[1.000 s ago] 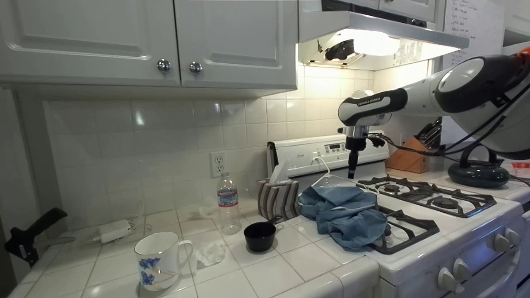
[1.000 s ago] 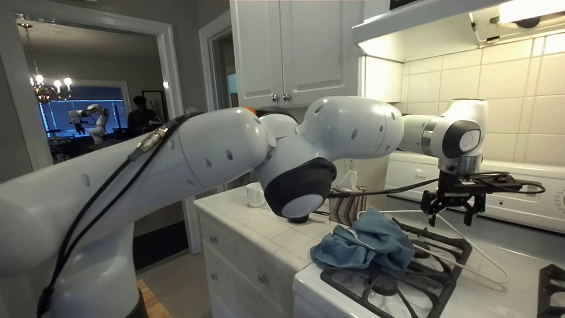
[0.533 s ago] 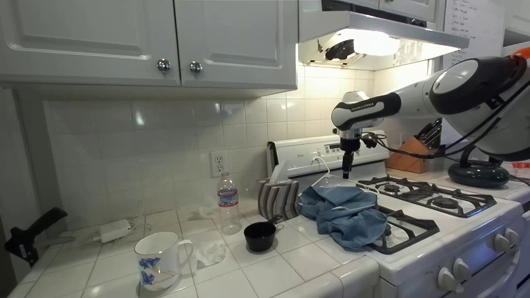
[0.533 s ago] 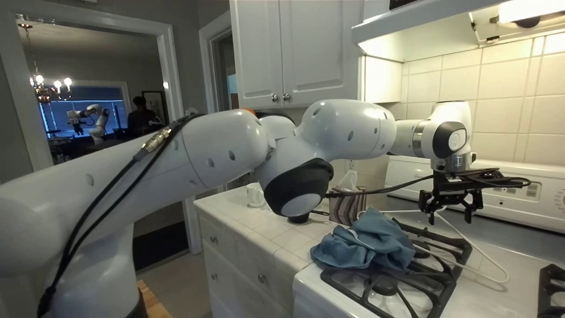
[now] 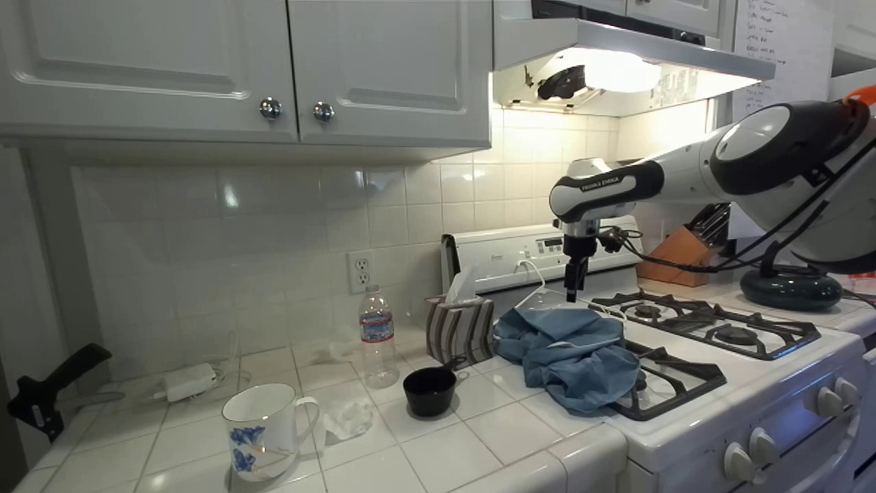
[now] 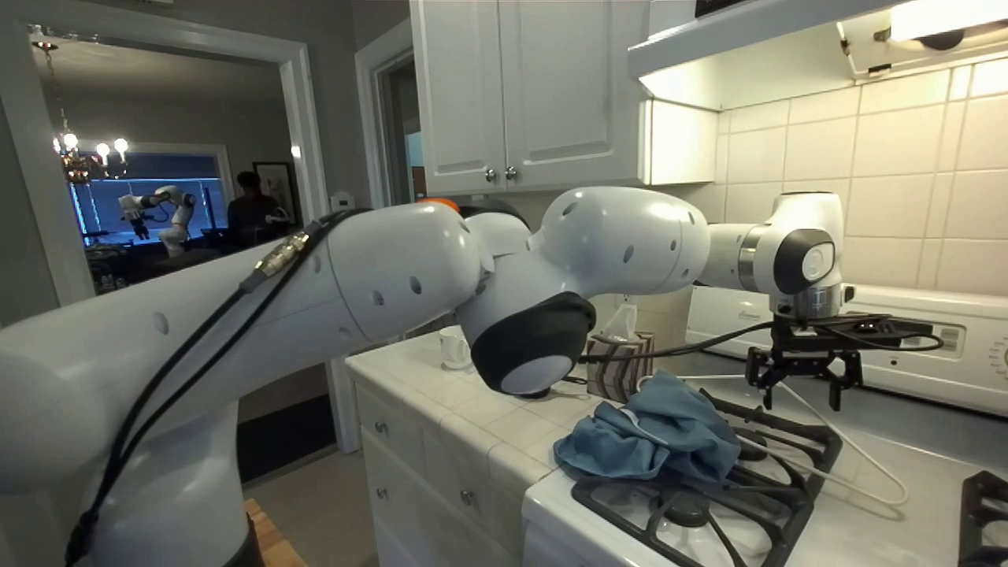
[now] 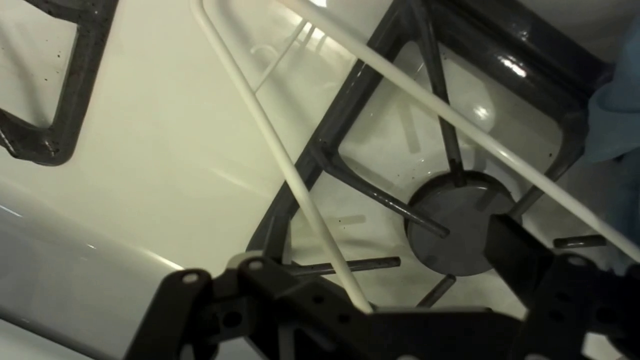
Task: Put the hanger on the knob of the top right cabinet door
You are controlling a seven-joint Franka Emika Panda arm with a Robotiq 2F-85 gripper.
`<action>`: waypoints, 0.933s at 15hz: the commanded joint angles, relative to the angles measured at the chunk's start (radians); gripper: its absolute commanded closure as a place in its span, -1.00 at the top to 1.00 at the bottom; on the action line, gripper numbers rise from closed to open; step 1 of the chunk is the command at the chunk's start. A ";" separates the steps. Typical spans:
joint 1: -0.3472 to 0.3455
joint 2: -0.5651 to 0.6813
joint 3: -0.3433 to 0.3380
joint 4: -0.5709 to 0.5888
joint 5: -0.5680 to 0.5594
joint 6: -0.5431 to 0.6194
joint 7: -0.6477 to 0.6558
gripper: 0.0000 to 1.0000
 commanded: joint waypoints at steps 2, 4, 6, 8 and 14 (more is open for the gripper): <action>0.018 -0.027 0.008 0.038 -0.092 0.010 0.009 1.00; 0.025 -0.028 0.006 0.035 -0.131 0.019 0.010 1.00; 0.036 -0.025 0.003 0.032 -0.175 0.022 0.017 1.00; 0.019 -0.016 0.029 0.000 -0.214 0.031 0.035 1.00; 0.010 -0.050 0.107 -0.002 -0.225 0.141 -0.253 1.00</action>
